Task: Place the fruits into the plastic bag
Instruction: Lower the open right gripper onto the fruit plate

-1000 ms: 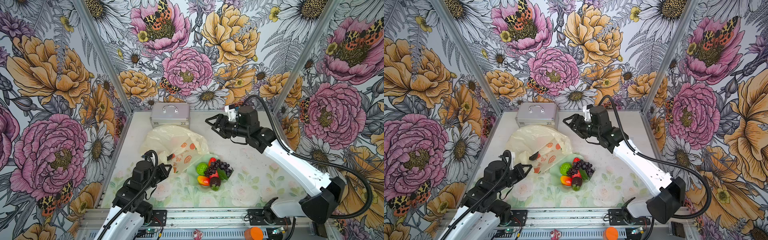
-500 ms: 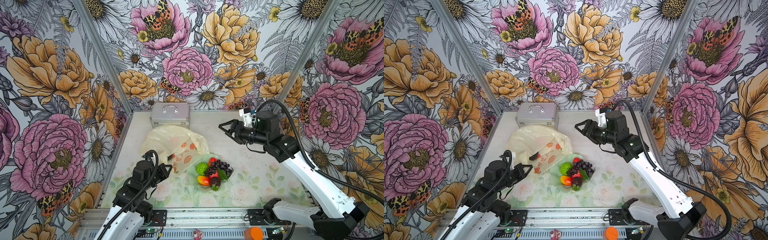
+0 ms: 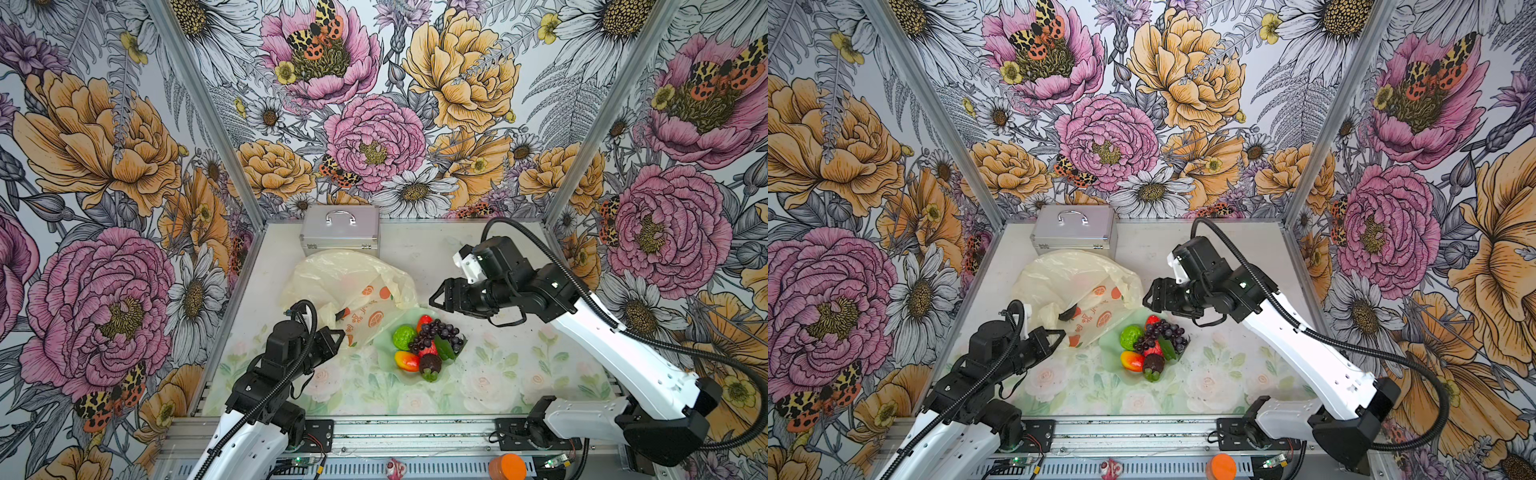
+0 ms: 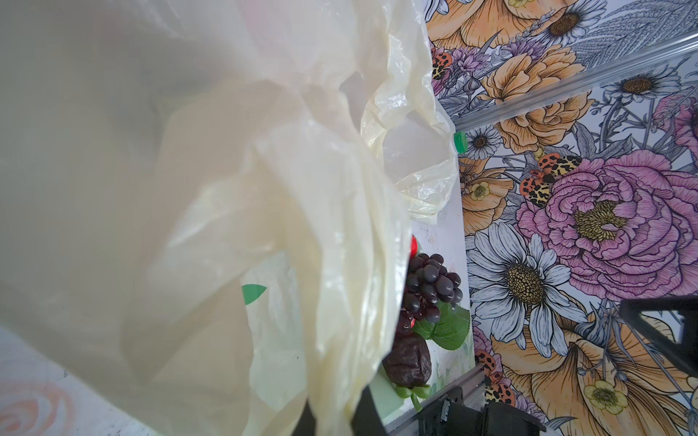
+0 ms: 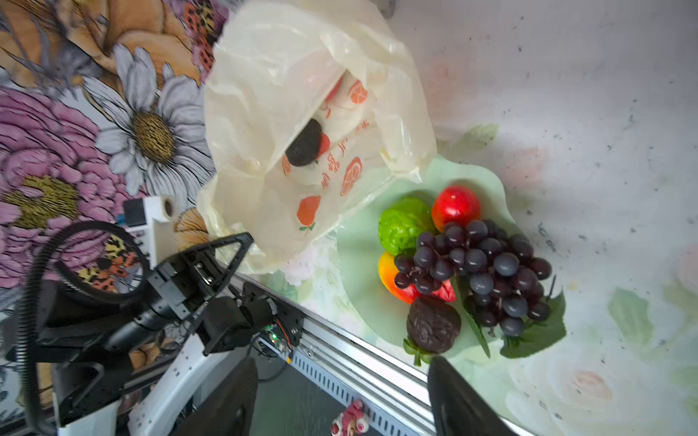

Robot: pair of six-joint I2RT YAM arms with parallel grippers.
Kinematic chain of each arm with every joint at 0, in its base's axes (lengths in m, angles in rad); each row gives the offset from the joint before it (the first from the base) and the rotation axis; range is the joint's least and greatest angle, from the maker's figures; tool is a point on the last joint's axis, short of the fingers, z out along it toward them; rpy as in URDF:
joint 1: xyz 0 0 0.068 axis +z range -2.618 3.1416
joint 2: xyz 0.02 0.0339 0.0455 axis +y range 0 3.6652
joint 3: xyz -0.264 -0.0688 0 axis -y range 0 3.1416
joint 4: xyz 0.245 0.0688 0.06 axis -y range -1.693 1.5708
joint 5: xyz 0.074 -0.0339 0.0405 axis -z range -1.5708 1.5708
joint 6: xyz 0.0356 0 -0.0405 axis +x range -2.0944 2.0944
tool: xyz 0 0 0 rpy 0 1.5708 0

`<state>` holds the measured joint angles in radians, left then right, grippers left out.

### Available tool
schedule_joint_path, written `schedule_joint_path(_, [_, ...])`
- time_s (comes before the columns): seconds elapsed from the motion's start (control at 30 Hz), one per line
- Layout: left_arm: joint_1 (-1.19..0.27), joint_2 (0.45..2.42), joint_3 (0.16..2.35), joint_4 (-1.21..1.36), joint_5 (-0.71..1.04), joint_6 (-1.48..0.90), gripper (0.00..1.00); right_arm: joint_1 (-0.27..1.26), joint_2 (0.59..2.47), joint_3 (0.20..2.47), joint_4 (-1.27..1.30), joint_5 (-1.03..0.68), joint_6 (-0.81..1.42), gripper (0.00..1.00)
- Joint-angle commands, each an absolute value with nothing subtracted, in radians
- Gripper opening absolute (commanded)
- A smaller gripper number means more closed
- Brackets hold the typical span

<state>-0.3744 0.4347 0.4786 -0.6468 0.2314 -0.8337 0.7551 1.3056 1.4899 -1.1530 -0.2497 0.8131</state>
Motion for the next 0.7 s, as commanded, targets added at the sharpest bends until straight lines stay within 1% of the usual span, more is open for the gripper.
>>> schedule_joint_path(0.0, [-0.365, 0.436, 0.469, -0.626, 0.247, -0.815, 0.0, 0.843, 1.379, 1.511, -1.289, -0.12, 0.797, 0.73])
schedule_joint_path(0.1, [-0.364, 0.43, 0.468, -0.627, 0.248, -0.815, 0.0, 0.91, 1.442, 1.501, -1.291, -0.088, 0.823, 0.73])
schedule_joint_path(0.3, [-0.366, 0.426, 0.466, -0.627, 0.246, -0.816, 0.0, 0.983, 1.537, 1.477, -1.29, -0.062, 0.857, 0.74])
schedule_joint_path(0.67, [-0.369, 0.419, 0.466, -0.627, 0.246, -0.818, 0.0, 1.013, 1.593, 1.353, -1.249, -0.031, 0.877, 0.75])
